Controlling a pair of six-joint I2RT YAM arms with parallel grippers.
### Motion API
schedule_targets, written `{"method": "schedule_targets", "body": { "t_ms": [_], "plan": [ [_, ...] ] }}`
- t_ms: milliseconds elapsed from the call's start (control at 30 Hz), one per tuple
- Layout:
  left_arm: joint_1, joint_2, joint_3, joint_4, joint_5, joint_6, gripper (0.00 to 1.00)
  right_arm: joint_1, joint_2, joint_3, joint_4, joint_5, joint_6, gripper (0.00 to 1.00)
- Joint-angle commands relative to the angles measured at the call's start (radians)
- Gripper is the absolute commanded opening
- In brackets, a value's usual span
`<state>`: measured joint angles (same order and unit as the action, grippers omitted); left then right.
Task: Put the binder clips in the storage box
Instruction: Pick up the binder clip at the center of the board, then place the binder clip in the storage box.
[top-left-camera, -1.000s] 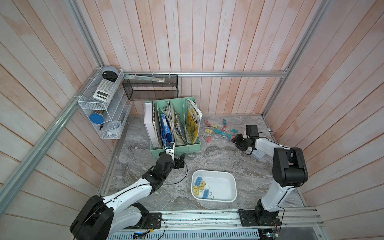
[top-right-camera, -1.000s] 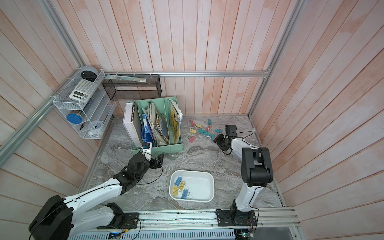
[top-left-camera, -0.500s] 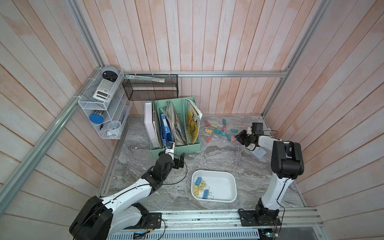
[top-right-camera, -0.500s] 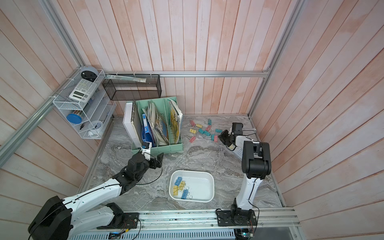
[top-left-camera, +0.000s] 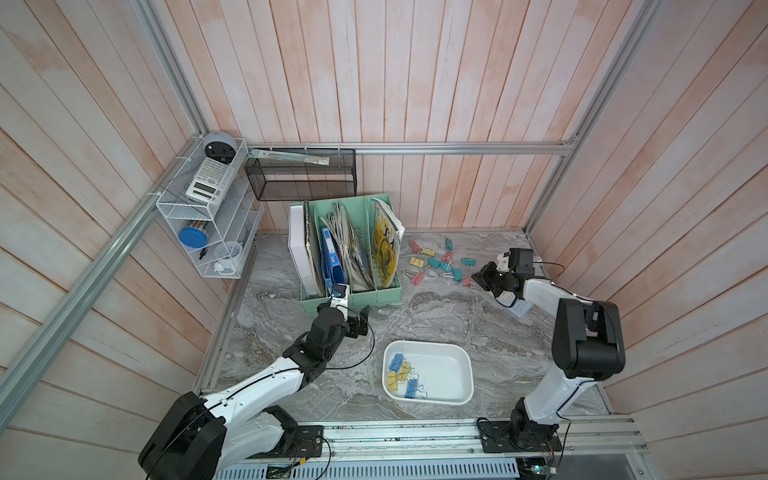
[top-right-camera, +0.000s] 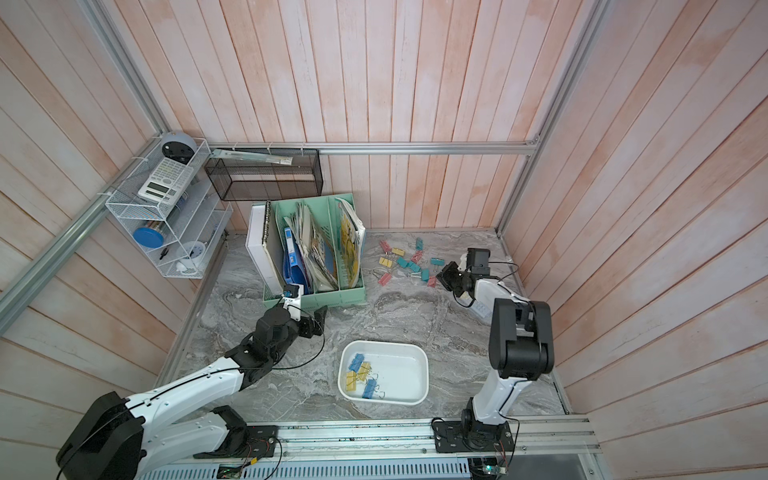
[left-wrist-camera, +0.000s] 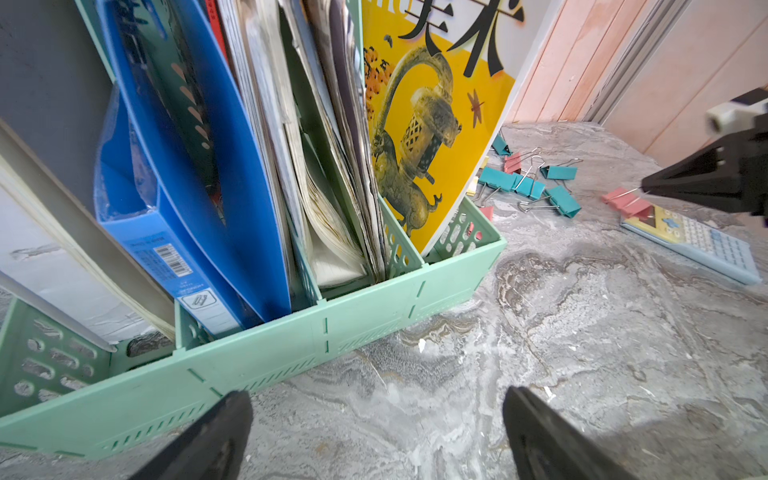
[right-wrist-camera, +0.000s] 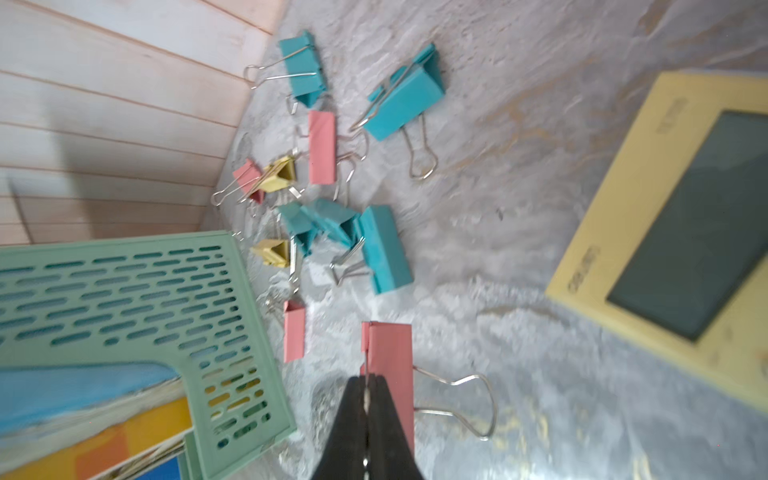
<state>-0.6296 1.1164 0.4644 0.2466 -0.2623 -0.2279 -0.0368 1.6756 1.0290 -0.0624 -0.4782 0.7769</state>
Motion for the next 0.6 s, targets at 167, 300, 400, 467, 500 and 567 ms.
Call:
{"method": "schedule_targets", "body": {
  "t_ms": [167,300,400,467,500,567],
  "plan": [
    [-0.005,-0.001,0.006,0.010,0.007,0.006,1.00,0.188,-0.544,-0.208,-0.196,0.106,-0.032,0.00],
    [-0.007,0.000,0.007,0.010,0.013,0.004,1.00,0.441,-0.751,-0.256,-0.326,0.306,-0.001,0.00],
    [-0.008,-0.005,0.008,0.011,0.016,0.002,1.00,0.669,-0.835,-0.296,-0.384,0.486,0.071,0.00],
    [-0.010,-0.010,0.006,0.009,0.014,0.003,1.00,0.825,-0.853,-0.340,-0.376,0.604,0.145,0.00],
    [-0.010,-0.012,0.004,0.011,0.010,0.003,1.00,0.886,-0.848,-0.358,-0.365,0.650,0.174,0.00],
    [-0.010,-0.012,0.002,0.011,0.007,0.002,1.00,1.010,-0.807,-0.374,-0.355,0.735,0.219,0.00]
  ]
}}
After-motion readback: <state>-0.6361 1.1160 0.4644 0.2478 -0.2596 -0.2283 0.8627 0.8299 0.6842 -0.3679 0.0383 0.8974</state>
